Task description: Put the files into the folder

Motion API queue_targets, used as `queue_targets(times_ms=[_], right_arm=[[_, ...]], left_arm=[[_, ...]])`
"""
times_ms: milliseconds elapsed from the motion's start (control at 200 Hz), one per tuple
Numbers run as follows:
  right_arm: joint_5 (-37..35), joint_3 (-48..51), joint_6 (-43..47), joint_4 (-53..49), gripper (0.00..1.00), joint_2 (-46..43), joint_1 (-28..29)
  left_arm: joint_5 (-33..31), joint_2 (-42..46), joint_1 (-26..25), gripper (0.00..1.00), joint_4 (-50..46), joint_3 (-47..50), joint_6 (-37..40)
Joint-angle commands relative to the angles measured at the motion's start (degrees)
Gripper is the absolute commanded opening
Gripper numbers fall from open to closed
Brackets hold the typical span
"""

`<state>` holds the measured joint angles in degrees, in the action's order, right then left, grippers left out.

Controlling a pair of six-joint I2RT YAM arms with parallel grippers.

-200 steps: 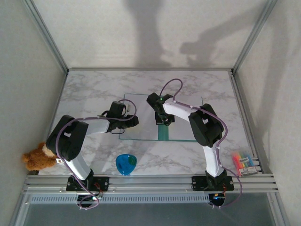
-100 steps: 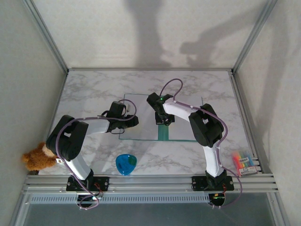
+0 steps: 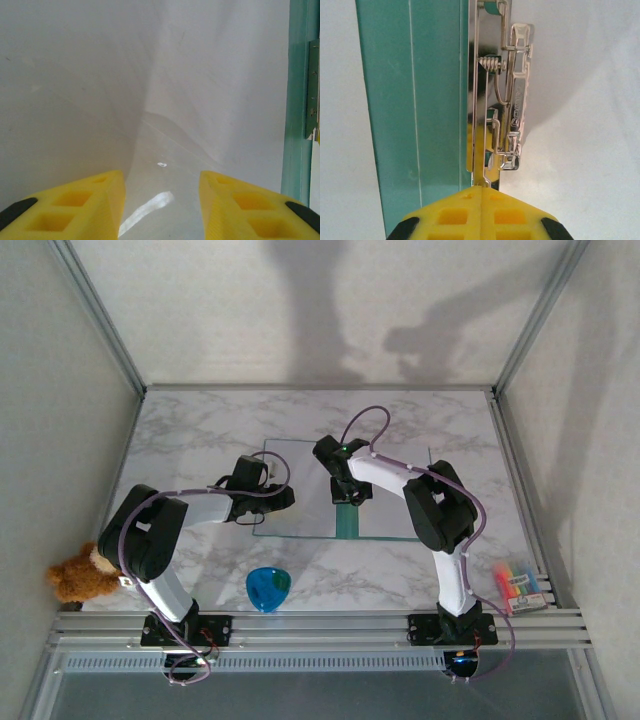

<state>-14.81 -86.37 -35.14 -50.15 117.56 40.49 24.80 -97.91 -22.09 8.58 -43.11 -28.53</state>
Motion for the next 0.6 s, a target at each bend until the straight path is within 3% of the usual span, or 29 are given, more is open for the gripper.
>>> queue_targets(times_ms=[0, 230, 386, 501, 591], right_arm=[[0.0, -1.3, 0.5, -3.9, 0.0, -2.8, -0.4], [0.2, -2.5, 1.8, -4.0, 0.01, -5.8, -0.9], [1.2, -2.6, 3.8, -2.6, 0.19, -10.6, -1.2], [1.2, -1.5, 6.1, -0.6, 0.37, -15.2, -1.7], [1.1, 1.1, 7.5, 2.6, 0.44, -19.4, -2.4]], left_arm=[[-2.2, -2.4, -0.6, 0.45, -7.3, 2.8, -0.1], [-2.6, -2.0, -0.6, 0.45, -8.4, 1.7, -0.6], [-3.4, -1.5, -0.6, 0.47, -10.2, 0.5, -1.3], [-2.8, -0.1, -0.6, 0.56, -11.0, -0.3, -2.9], [-2.8, 0.6, -0.6, 0.59, -11.9, -1.4, -4.0]])
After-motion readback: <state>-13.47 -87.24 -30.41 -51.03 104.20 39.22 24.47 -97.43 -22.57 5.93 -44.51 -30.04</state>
